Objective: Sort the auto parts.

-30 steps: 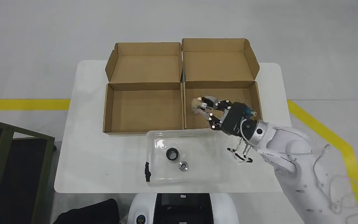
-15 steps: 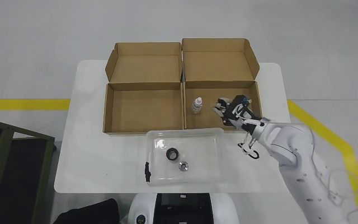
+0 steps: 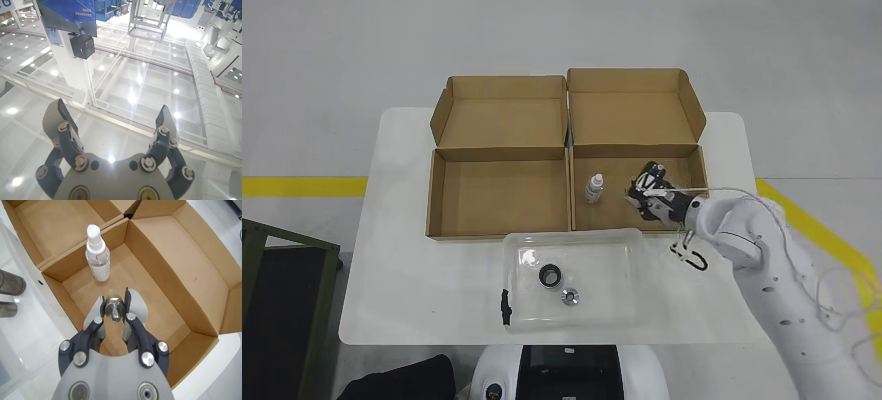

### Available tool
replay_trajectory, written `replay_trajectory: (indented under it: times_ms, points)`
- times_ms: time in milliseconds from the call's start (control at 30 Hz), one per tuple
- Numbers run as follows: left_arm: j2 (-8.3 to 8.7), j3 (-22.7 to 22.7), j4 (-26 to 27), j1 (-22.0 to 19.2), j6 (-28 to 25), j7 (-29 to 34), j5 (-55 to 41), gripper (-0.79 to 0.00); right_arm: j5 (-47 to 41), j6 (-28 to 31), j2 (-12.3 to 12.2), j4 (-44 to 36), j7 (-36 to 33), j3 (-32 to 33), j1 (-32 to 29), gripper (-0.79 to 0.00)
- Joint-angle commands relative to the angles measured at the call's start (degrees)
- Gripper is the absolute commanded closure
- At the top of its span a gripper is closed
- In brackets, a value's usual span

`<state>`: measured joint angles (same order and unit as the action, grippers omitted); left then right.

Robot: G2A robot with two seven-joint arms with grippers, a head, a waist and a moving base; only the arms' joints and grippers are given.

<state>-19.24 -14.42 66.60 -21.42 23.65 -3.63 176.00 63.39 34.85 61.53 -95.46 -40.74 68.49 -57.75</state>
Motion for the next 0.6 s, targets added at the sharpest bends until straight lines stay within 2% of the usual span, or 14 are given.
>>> replay_trajectory:
  times_ms: [0, 200, 567]
  points:
    - [0.00, 0.00, 0.00, 0.00, 0.00, 0.00, 0.00, -0.785, 0.04, -0.20, 0.29, 1.67, -0.95, -1.60, 1.77, 0.000]
    - [0.00, 0.00, 0.00, 0.00, 0.00, 0.00, 0.00, -0.785, 0.72, -0.75, 1.25, 6.12, -4.26, -6.39, 6.30, 0.000]
    - [0.00, 0.00, 0.00, 0.00, 0.00, 0.00, 0.00, -0.785, -0.18, -1.83, 2.62, 12.20, -6.30, -11.34, 10.75, 0.000]
